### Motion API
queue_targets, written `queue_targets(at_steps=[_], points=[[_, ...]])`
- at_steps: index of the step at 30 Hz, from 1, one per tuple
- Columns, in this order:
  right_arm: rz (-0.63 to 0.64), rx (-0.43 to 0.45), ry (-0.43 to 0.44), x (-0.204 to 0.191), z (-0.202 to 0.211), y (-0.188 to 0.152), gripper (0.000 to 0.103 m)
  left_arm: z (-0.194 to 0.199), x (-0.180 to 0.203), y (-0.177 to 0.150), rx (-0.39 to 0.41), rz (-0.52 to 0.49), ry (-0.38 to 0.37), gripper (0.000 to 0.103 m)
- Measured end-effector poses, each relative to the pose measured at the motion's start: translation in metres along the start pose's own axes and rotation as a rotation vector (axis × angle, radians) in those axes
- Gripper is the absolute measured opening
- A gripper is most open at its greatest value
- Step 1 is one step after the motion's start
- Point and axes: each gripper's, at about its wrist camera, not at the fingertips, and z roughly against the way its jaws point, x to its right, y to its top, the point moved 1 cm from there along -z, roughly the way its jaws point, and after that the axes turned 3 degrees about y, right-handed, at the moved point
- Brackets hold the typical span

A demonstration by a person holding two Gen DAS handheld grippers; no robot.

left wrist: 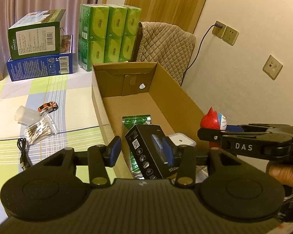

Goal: Organize objects
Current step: 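Lower the brown ring into the cardboard box and open the left gripper, then lower the Doraemon figure into the cardboard box and open the right gripper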

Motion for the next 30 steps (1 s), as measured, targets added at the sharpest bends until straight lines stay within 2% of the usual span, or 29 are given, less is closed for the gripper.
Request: queue_targets(at_steps=[11,16,30], points=[[-0.016,-0.014,0.017,0.000,-0.006,0.000,0.041,0.000,-0.001,0.000,0.000,0.009,0.004,0.045],[-0.081,0.004,0.066,0.010,-0.005,0.000,0.052,0.001,-0.005,0.000,0.000,0.014,0.008,0.047],[-0.087,0.010,0.059,0.009,0.007,-0.002,0.054,0.010,-0.015,-0.007,0.007,0.033,0.021,0.051]])
